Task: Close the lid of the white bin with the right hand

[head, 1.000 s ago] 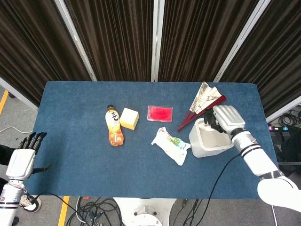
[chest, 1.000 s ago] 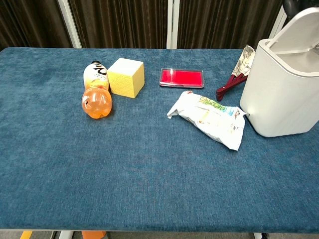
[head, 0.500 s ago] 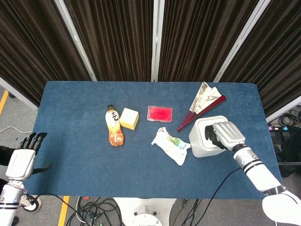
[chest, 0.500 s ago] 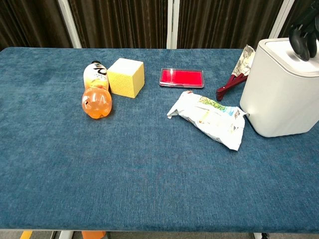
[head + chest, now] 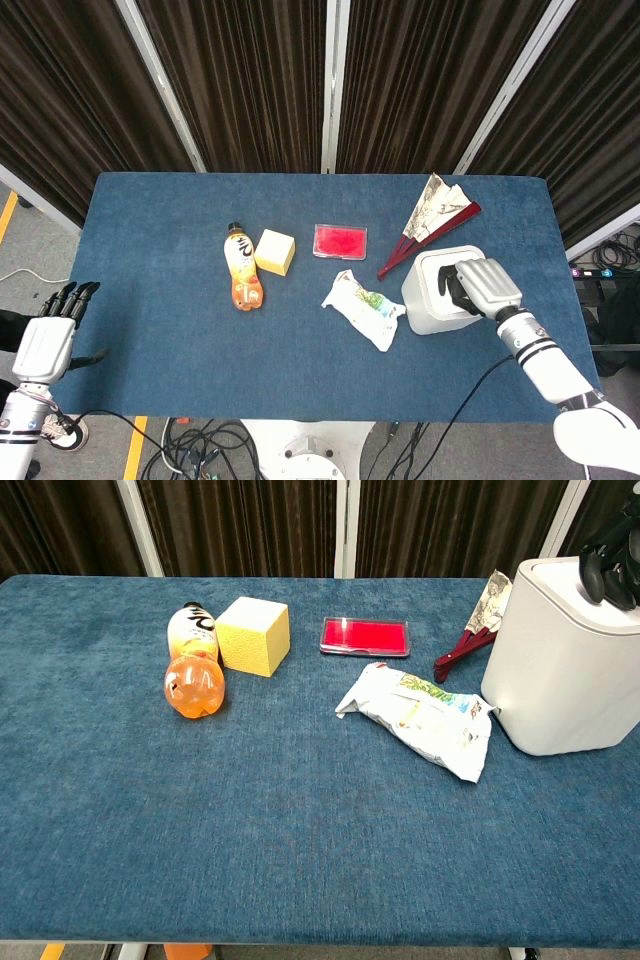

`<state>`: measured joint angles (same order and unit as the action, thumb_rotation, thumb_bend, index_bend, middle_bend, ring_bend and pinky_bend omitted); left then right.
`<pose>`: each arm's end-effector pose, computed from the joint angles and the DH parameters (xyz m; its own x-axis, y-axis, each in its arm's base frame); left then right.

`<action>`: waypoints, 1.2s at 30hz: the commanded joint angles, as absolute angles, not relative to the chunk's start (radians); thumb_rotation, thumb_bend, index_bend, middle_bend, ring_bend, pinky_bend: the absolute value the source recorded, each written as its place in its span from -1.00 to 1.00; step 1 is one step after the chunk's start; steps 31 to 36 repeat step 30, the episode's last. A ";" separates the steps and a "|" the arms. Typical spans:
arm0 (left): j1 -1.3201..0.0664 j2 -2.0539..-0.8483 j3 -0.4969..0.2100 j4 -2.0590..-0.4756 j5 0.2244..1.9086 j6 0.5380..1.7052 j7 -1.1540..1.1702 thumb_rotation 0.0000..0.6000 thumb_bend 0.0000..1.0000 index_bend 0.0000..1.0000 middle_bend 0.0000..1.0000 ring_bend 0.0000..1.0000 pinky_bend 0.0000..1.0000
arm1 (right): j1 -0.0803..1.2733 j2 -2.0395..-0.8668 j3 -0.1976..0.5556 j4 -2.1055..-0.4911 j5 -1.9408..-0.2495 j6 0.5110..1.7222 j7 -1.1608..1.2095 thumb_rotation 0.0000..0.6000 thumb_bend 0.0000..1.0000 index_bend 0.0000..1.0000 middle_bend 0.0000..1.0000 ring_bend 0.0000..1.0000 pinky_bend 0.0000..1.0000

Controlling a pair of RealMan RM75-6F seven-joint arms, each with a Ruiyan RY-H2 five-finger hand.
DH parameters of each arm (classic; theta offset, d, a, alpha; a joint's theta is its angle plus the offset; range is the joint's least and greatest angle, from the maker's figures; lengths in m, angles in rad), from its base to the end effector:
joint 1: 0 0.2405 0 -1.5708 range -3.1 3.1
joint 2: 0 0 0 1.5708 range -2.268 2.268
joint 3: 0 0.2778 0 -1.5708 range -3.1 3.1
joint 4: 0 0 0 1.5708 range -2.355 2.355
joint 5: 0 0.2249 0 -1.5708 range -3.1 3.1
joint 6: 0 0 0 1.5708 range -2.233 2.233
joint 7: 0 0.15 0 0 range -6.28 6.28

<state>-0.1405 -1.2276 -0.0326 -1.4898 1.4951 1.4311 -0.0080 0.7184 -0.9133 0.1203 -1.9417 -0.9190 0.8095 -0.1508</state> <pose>-0.3458 0.2065 0.1193 0.4030 0.0500 0.9138 0.9148 -0.0495 -0.4007 -0.1947 -0.3366 0.1240 0.3425 -0.4464 0.8267 -0.9395 -0.1720 0.2963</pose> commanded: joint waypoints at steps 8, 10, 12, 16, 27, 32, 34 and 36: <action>-0.138 -1.225 -0.032 -1.493 1.497 1.436 -0.007 1.00 -0.87 -0.84 -0.82 -0.92 -0.73 | 0.661 -0.843 0.176 -2.020 -1.043 0.866 -0.015 1.00 1.00 0.19 0.13 -0.07 0.26; -0.138 -1.225 -0.033 -1.495 1.497 1.437 -0.006 1.00 -0.87 -0.84 -0.82 -0.92 -0.73 | 0.624 -0.802 0.182 -2.055 -1.107 0.907 0.023 1.00 1.00 0.19 0.13 -0.07 0.26; -0.136 -1.226 -0.033 -1.497 1.497 1.440 -0.005 1.00 -0.87 -0.84 -0.82 -0.92 -0.73 | 0.576 -0.768 0.174 -2.082 -1.176 0.960 0.050 1.00 1.00 0.19 0.13 -0.07 0.26; -0.131 -1.226 -0.033 -1.503 1.495 1.448 -0.004 1.00 -0.87 -0.84 -0.82 -0.92 -0.73 | 0.387 -0.780 0.098 -2.052 -1.409 1.244 0.015 1.00 0.99 0.09 0.09 -0.10 0.21; -0.121 -1.232 -0.027 -1.506 1.502 1.461 -0.001 1.00 -0.87 -0.84 -0.82 -0.92 -0.73 | 0.035 -1.283 -0.021 -1.420 -1.429 1.626 -0.128 1.00 -0.46 -1.00 -1.00 -1.00 -1.00; -0.122 -1.241 -0.029 -1.498 1.509 1.467 0.003 1.00 -0.87 -0.84 -0.82 -0.92 -0.73 | 0.023 -1.350 -0.008 -1.321 -1.434 1.639 -0.096 1.00 -0.58 -1.00 -1.00 -1.00 -1.00; -0.122 -1.241 -0.029 -1.498 1.509 1.467 0.003 1.00 -0.87 -0.84 -0.82 -0.92 -0.73 | 0.023 -1.350 -0.008 -1.321 -1.434 1.639 -0.096 1.00 -0.58 -1.00 -1.00 -1.00 -1.00; -0.122 -1.241 -0.029 -1.498 1.509 1.467 0.003 1.00 -0.87 -0.84 -0.82 -0.92 -0.73 | 0.023 -1.350 -0.008 -1.321 -1.434 1.639 -0.096 1.00 -0.58 -1.00 -1.00 -1.00 -1.00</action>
